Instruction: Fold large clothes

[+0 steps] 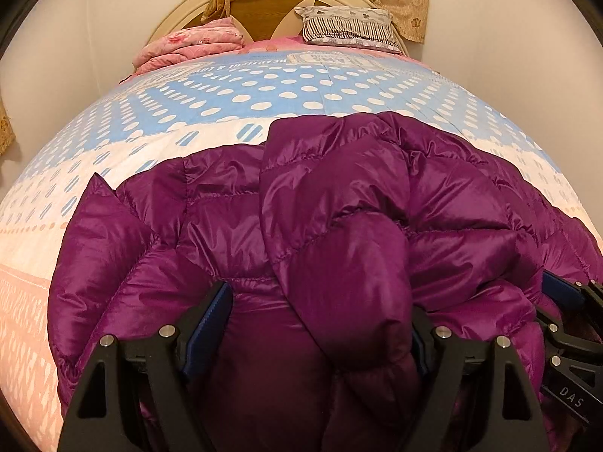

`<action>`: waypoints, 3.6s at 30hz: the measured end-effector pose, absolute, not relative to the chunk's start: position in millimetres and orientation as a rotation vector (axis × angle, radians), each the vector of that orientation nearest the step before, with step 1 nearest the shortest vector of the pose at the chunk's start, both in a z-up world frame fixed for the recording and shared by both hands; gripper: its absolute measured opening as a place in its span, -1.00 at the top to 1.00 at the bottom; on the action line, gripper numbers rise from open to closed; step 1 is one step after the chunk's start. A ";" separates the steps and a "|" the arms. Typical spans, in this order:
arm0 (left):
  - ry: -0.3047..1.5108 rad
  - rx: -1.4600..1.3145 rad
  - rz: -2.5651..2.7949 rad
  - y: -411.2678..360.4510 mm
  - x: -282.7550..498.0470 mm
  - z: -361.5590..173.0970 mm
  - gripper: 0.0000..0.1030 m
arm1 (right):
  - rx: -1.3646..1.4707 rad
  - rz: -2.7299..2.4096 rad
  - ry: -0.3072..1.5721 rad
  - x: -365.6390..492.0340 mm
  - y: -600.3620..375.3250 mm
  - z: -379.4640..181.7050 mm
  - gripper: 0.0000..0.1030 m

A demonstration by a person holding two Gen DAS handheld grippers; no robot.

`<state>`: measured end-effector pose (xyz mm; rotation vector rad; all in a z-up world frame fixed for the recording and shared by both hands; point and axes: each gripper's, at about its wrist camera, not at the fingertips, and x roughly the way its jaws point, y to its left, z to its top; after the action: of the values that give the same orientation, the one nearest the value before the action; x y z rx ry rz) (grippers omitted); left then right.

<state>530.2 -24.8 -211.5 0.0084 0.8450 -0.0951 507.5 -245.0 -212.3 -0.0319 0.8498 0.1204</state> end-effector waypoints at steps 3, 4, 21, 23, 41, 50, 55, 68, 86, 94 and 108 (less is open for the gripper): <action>0.850 0.017 -0.090 -27.1 531.5 -212.2 -0.59 | -0.040 0.110 0.853 508.1 -242.1 -212.4 -0.15; 0.854 0.023 -0.089 -28.2 532.1 -212.3 -0.60 | -0.045 0.105 0.854 508.4 -240.5 -212.4 -0.16; 0.814 0.074 -0.145 13.9 409.7 -133.5 -0.62 | -0.081 0.150 0.819 391.2 -258.8 -150.9 -0.84; 0.817 0.076 -0.149 21.3 385.7 -137.6 -0.62 | -0.065 0.152 0.834 365.0 -264.4 -156.4 -0.84; 0.885 -0.021 -0.116 81.6 239.2 -192.8 -0.62 | 0.007 0.047 0.872 231.4 -290.0 -193.7 -0.85; 0.885 -0.036 -0.146 85.6 189.6 -206.3 -0.62 | 0.038 0.032 0.881 191.8 -293.7 -202.3 -0.85; 0.895 -0.042 -0.194 76.6 178.7 -211.7 -0.60 | 0.052 0.040 0.905 162.2 -296.2 -214.2 -0.85; 0.818 0.072 -0.255 54.8 162.8 -200.7 0.85 | 0.043 0.111 0.858 135.6 -295.5 -210.3 0.83; 0.550 -0.051 -0.372 104.4 112.4 -46.4 0.94 | 0.102 0.241 0.522 81.2 -317.8 -47.1 0.92; 0.638 -0.031 -0.352 107.1 117.5 -86.4 0.94 | 0.186 0.154 0.745 110.8 -318.0 -134.5 -0.40; 0.736 -0.012 -0.290 127.5 113.7 -131.2 0.94 | 0.333 0.319 1.121 101.4 -295.9 -215.9 0.85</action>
<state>113.7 127.5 -131.2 -0.0123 0.7355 -0.2902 101.4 -295.9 -215.9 0.3333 1.1211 0.3190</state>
